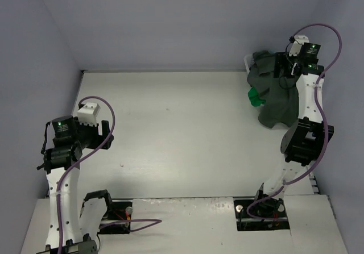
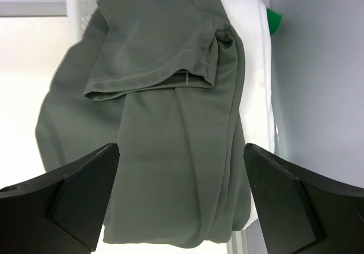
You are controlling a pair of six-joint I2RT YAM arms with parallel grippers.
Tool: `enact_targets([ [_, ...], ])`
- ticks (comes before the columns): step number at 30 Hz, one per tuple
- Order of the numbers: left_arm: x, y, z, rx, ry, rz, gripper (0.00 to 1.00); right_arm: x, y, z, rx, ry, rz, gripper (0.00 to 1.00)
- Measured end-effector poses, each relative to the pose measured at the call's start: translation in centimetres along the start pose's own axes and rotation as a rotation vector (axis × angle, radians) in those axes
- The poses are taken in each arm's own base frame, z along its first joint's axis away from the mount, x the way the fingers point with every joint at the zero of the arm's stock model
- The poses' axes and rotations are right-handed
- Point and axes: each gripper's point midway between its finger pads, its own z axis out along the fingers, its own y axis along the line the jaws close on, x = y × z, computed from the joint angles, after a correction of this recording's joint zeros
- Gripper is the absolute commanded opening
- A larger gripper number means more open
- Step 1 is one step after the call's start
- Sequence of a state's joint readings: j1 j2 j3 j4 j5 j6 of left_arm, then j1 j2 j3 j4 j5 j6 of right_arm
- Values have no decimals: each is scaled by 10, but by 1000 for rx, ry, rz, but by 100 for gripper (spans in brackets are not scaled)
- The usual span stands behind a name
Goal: Fold and stack the t-shirts
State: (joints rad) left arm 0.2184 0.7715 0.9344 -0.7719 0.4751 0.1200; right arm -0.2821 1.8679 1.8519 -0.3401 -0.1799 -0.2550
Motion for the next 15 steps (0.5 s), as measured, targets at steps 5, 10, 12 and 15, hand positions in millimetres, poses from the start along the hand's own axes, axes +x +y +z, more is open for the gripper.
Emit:
enact_targets([
  [5,0,0,0,1,-1,0,70,6,-3,3,-5,27,35,90],
  [10,-1,-1,-1,4,-5,2,70,-9,-7,-2,3,-7,39,90],
  [12,-1,-2,-1,5,-8,3,70,-12,-7,-4,2,-16,38,90],
  [15,-1,-2,-2,5,-10,4,70,-13,-5,-2,-14,-19,34,90],
])
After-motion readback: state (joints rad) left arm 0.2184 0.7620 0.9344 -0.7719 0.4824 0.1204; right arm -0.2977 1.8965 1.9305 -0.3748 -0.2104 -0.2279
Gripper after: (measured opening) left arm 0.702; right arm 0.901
